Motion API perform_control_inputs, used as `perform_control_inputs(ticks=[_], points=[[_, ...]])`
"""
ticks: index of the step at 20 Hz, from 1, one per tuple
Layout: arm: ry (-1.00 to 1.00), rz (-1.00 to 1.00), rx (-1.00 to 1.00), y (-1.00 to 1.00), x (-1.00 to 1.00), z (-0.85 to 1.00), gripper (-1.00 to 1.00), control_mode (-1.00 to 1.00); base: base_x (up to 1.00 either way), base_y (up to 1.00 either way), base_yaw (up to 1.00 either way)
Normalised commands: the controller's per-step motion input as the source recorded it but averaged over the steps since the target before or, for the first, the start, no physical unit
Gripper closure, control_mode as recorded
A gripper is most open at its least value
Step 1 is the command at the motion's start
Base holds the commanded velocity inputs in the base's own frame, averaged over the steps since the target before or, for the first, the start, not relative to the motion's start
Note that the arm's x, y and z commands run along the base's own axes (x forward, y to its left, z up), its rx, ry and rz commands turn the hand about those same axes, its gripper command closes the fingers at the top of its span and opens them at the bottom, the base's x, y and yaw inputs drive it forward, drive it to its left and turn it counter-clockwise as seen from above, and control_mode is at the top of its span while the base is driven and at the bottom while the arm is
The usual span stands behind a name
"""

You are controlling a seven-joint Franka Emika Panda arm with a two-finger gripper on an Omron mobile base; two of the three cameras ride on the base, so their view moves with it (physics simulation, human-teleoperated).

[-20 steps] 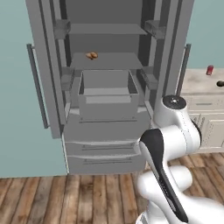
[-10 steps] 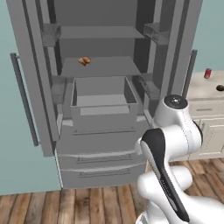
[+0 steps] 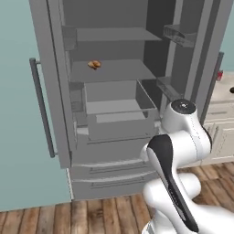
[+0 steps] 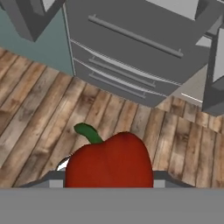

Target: Place the bell pepper and squash inside the fridge drawer. Close the drawer after placing the vegetables.

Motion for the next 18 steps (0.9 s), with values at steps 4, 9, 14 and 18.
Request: perform_control_inputs(ticks=[4, 9, 14, 18], points=[[0.0, 0.0, 0.0, 0.0, 0.0, 0.0, 1.0, 1.0, 0.52, 0.27, -0.11], [0.0, 0.0, 0.0, 0.0, 0.0, 0.0, 1.0, 1.0, 0.59, 0.38, -0.09], [0.0, 0.0, 0.0, 0.0, 0.0, 0.0, 1.0, 1.0, 0.47, 0.32, -0.06], [0.0, 0.0, 0.0, 0.0, 0.0, 0.0, 1.0, 1.0, 0.2, 0.24, -0.05]])
